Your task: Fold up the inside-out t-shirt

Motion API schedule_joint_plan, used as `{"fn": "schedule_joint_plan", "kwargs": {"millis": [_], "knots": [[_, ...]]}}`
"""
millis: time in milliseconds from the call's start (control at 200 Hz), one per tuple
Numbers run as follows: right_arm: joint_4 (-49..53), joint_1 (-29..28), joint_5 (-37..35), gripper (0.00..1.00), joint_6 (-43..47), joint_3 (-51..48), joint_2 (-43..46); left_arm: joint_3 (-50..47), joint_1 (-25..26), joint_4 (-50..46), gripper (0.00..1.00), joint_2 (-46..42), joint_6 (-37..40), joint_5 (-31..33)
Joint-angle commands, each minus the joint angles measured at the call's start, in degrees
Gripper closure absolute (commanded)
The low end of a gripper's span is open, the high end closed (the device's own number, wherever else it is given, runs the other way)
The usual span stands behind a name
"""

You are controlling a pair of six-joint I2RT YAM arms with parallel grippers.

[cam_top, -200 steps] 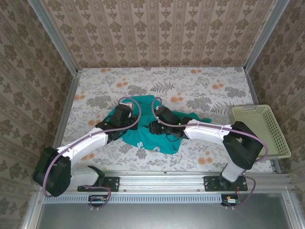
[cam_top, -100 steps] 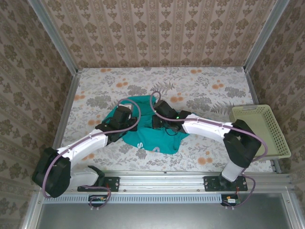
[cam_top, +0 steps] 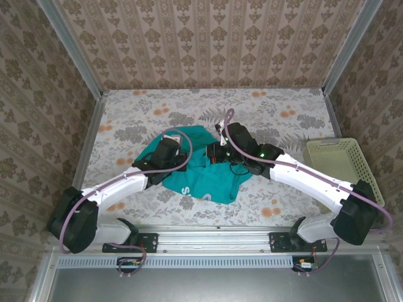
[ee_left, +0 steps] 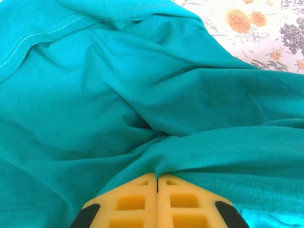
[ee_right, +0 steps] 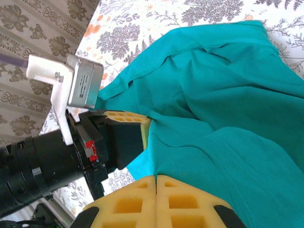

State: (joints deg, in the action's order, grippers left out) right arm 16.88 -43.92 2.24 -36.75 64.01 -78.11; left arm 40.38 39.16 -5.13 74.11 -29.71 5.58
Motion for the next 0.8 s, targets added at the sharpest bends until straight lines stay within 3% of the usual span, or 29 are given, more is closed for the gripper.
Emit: {"fn": "schedule_joint_plan", "kwargs": {"millis": [0, 110, 185, 280, 395, 530, 715, 790], "knots": [[-3.5, 2.1, 3.8, 1.0, -3.1, -1.7, -0.1, -2.0, 0.4, -3.7, 0.93, -3.3, 1.3, 5.1], [-5.8, 3.1, 4.8, 1.0, -3.8, -3.3, -0.3, -4.3, 3.8, -5.4, 0.69, -9.9, -0.1, 8.7], [-7.4, 3.0, 6.2, 1.0, -4.2, -3.9, -1.0, -5.0, 8.4, -5.7, 0.63, -15.5, -0.4, 10.9], [-11.2, 2.5, 8.0, 1.0, -5.2, -5.4, -1.0, -6.9, 13.4, 0.0, 0.61, -19.8, 0.2, 8.3], [-12.8, 1.3, 8.1, 1.0, -5.2, -6.1, -0.2, -8.9, 16.6, 9.6, 0.62, -18.5, 1.2, 3.4], [-13.8, 0.7, 7.8, 1.0, -5.7, -7.3, 1.1, -8.9, 16.7, 16.2, 0.61, -13.1, 1.0, -0.1], [-14.3, -0.1, 7.5, 1.0, -6.0, -8.9, 2.2, -7.2, 15.9, 19.0, 0.61, -7.6, 0.6, 0.4], [-14.5, -0.3, 7.0, 1.0, -6.2, -9.6, 2.5, -7.0, 15.2, 19.4, 0.69, -6.7, 0.3, 0.8]]}}
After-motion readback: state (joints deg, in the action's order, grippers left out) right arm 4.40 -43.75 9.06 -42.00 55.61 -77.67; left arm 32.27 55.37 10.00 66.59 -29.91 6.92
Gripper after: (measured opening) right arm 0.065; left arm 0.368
